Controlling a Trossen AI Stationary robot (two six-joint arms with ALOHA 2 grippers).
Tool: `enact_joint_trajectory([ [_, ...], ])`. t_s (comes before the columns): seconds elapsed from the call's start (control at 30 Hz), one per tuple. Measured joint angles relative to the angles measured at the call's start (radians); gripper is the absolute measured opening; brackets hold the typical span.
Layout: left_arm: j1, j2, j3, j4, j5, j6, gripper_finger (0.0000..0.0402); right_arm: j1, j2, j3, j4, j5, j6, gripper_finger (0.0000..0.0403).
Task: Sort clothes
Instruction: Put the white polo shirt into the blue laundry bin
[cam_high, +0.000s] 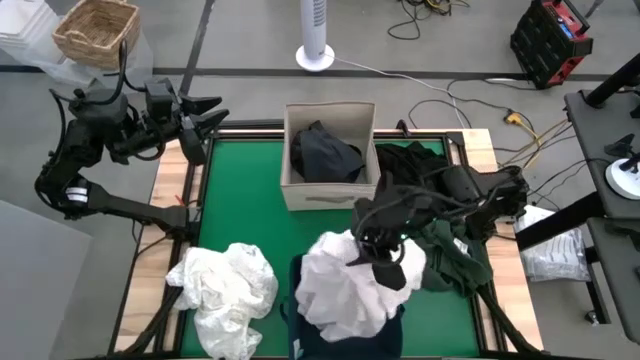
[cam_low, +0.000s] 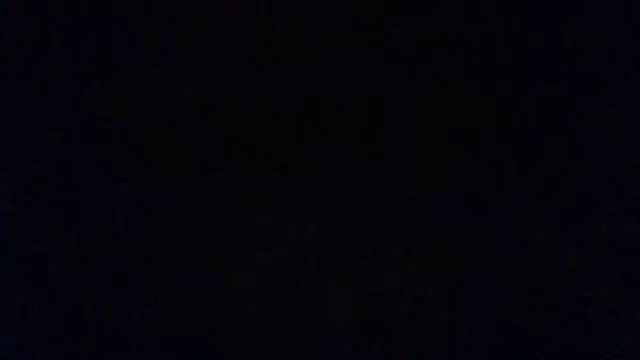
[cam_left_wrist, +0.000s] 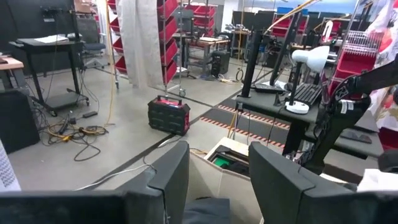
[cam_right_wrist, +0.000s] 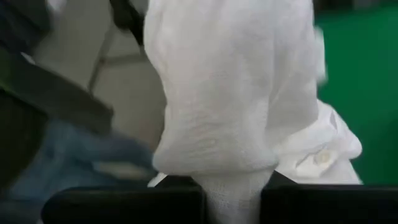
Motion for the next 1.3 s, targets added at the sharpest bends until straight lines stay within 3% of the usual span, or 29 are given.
enact_joint_trajectory([
  [0.1, 0.0, 0.002, 0.0, -0.009, 0.0, 0.014, 0.0145, 0.001, 0.012, 0.0, -0.127, 0.026, 0.046, 0.0012],
  [0.23, 0.0, 0.011, 0.0, -0.024, -0.001, 0.016, 0.0145, 0.0, 0.047, 0.0, -0.115, 0.124, 0.043, 0.0012],
  [0.53, -0.001, 0.029, 0.0, -0.026, -0.051, 0.07, 0.0145, 0.0, 0.156, -0.001, 0.298, 0.141, -0.132, 0.0012],
  [0.83, 0.0, -0.01, 0.0, -0.024, -0.105, 0.076, 0.0145, 0.032, 0.225, -0.002, 0.66, 0.253, -0.291, 0.0012],
  [1.1, 0.0, -0.065, 0.0, -0.044, -0.105, 0.076, 0.0145, 0.08, 0.251, -0.006, 0.543, 0.304, -0.206, 0.0012],
  [1.3, 0.0, -0.1, 0.0, -0.065, -0.105, 0.075, 0.0145, 0.087, 0.249, -0.006, 0.352, 0.304, -0.027, 0.0012],
])
